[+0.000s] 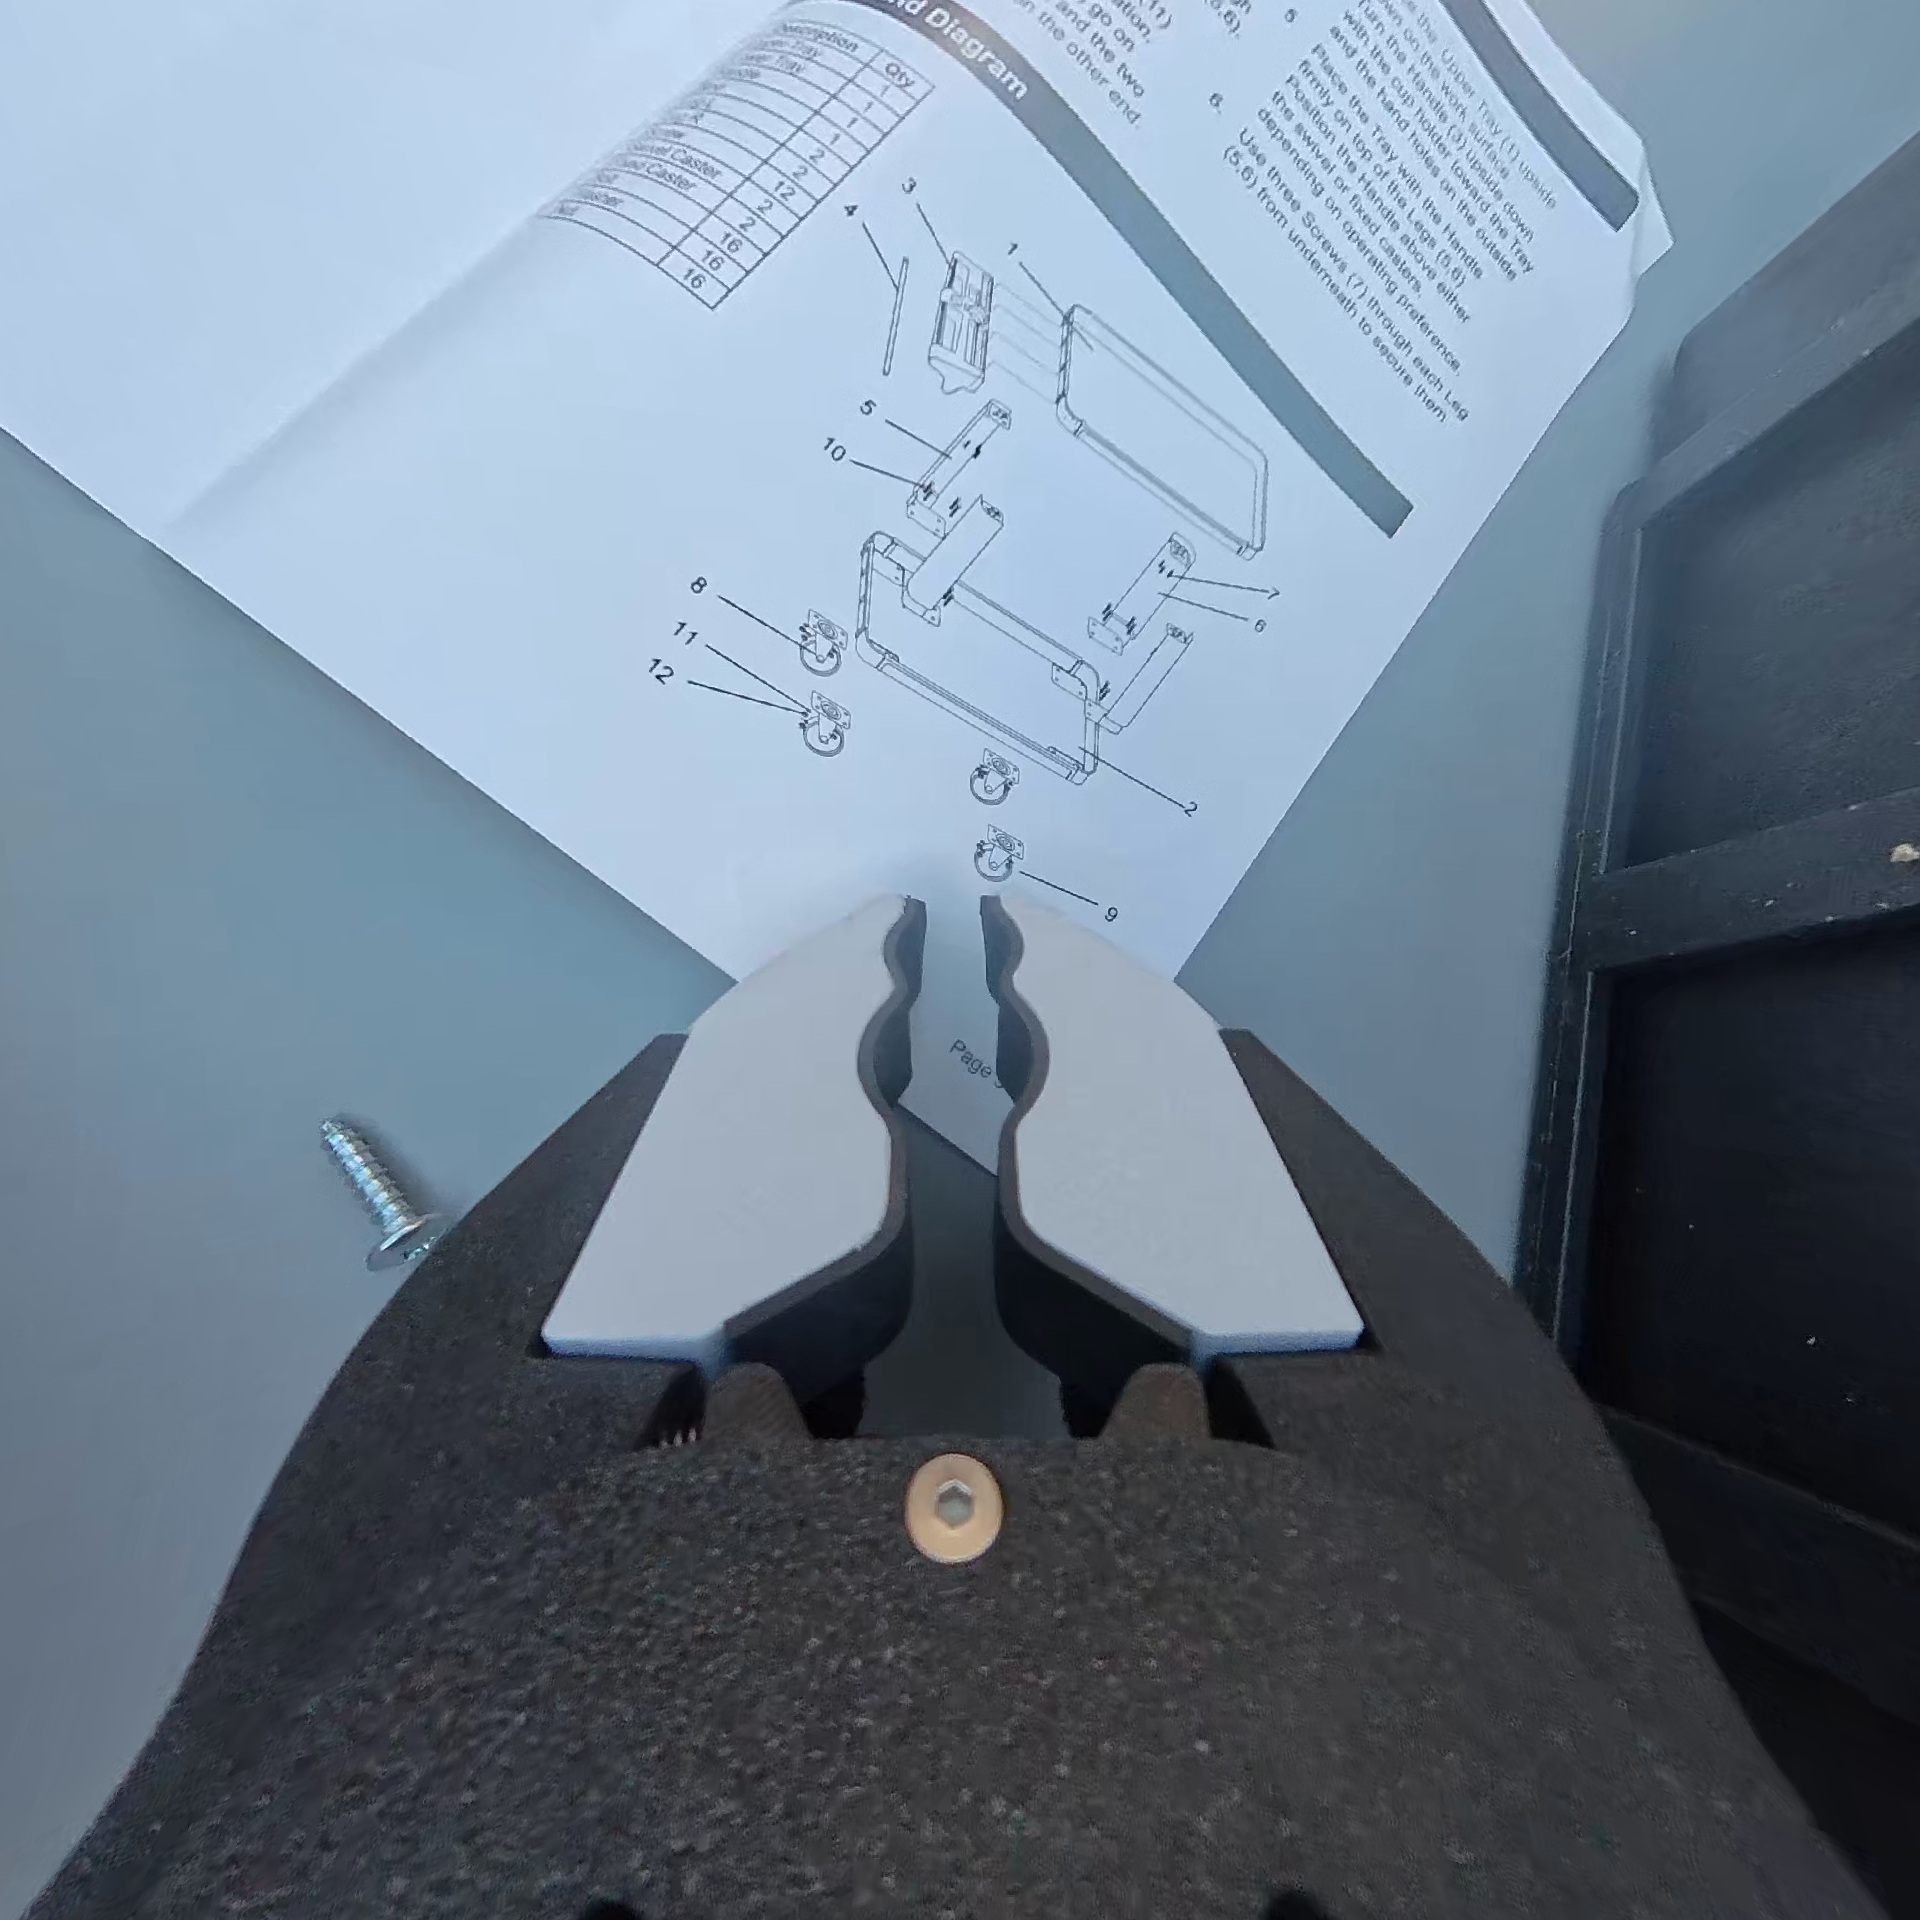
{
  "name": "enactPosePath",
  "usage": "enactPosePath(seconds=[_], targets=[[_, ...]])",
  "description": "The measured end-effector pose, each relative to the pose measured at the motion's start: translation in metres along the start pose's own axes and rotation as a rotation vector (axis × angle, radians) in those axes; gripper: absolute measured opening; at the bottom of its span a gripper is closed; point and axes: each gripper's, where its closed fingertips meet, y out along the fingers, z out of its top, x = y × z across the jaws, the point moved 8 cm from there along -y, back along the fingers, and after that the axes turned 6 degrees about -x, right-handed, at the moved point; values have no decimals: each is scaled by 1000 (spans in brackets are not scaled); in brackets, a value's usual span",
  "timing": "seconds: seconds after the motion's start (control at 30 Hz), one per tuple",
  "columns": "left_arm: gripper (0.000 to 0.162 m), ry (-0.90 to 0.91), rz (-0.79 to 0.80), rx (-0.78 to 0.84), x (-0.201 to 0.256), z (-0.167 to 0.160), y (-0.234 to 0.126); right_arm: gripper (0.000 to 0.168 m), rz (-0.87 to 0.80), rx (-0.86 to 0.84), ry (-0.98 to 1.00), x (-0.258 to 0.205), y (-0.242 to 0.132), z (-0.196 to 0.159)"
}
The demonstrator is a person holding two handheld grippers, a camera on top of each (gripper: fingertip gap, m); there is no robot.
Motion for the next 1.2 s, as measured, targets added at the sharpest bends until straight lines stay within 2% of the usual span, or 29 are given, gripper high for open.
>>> enactPosePath(seconds=[0.33, 1.2], targets=[[11, 4, 10, 10, 0, 5, 0, 24, -2, 1, 1, 1, -1, -2], [11, -62, 55, 79, -17, 50, 15, 24, -1, -4, -2, 7, -1, 0]])
